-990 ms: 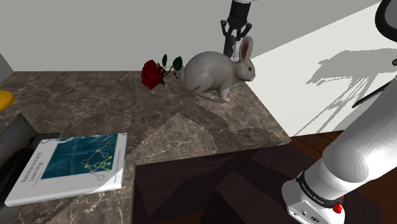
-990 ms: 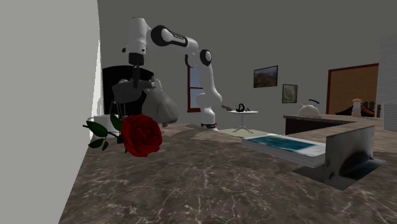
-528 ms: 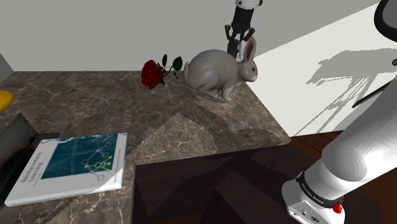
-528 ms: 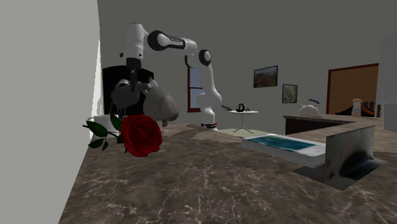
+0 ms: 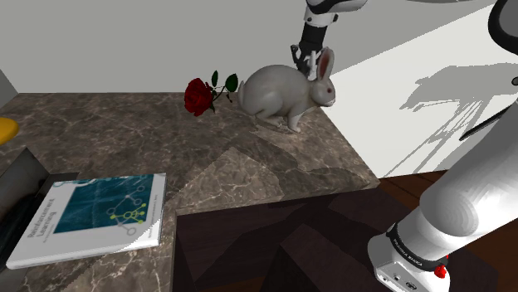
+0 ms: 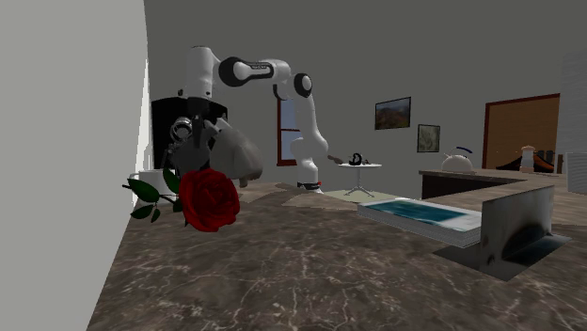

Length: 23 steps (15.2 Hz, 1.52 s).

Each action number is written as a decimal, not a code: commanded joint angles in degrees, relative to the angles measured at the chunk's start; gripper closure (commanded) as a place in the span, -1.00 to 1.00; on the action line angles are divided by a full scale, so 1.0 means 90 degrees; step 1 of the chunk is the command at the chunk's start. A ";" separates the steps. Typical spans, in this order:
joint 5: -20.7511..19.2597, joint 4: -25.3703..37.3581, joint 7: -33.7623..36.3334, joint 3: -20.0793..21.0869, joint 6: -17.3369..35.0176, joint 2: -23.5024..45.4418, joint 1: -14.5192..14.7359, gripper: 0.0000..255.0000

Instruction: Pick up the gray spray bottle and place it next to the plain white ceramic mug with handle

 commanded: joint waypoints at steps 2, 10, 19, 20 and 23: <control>-0.0008 -0.0245 0.0012 -0.0005 0.0253 0.0047 -0.0004 1.00; -0.0049 -0.0753 0.0061 -0.0015 0.0900 0.0188 -0.0002 1.00; -0.0113 -0.1184 0.0125 -0.0039 0.1561 0.0423 0.0015 1.00; -0.0113 -0.1184 0.0125 -0.0040 0.1562 0.0423 0.0015 1.00; -0.0112 -0.1184 0.0124 -0.0046 0.1562 0.0423 0.0021 1.00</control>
